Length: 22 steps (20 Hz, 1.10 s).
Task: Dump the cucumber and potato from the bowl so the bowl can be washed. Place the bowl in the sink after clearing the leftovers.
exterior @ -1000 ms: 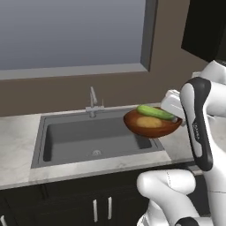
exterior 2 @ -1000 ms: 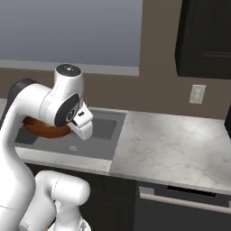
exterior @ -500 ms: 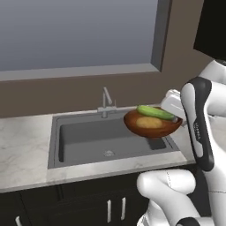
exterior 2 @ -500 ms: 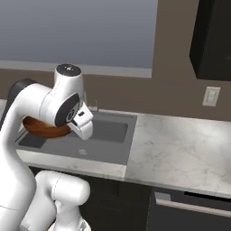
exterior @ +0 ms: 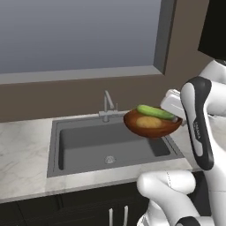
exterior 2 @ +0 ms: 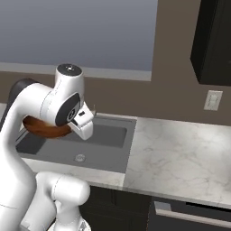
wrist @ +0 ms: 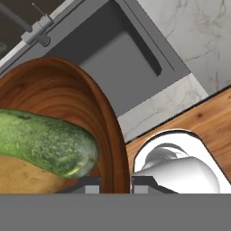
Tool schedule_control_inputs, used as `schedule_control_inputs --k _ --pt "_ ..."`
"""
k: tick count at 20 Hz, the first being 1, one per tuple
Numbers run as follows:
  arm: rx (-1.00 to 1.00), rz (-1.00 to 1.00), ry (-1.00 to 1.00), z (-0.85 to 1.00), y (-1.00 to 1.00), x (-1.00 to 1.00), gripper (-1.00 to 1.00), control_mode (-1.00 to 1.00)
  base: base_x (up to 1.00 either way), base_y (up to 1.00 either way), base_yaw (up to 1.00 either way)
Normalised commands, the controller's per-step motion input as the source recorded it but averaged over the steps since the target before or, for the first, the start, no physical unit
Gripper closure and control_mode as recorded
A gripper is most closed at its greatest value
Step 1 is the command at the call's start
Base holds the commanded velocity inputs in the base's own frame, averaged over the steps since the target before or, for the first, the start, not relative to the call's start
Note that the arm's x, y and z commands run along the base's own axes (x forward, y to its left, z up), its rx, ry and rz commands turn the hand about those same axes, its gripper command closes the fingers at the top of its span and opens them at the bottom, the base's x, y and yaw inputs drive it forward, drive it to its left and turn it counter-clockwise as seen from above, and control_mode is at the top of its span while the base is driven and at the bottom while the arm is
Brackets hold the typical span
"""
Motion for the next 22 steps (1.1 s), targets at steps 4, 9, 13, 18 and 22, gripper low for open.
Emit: schedule_control_inputs --k 4,9,13,18,22 --pt "-0.01 0.01 -0.05 -0.19 -0.35 0.06 1.0 -1.0 0.0 0.0 0.0" --pt "-0.07 0.02 -0.03 -0.37 -0.6 0.11 1.0 -1.0 0.0 0.0 0.0" --pt "-0.12 0.04 0.0 -0.55 -0.54 0.25 1.0 -1.0 0.0 0.0 0.0" --pt "-0.12 0.04 -0.01 -0.51 -0.32 0.43 1.0 -1.0 0.0 0.0 0.0" --pt "-0.05 0.0 -0.03 -0.37 -0.01 0.8 1.0 -1.0 0.0 0.0 0.0"
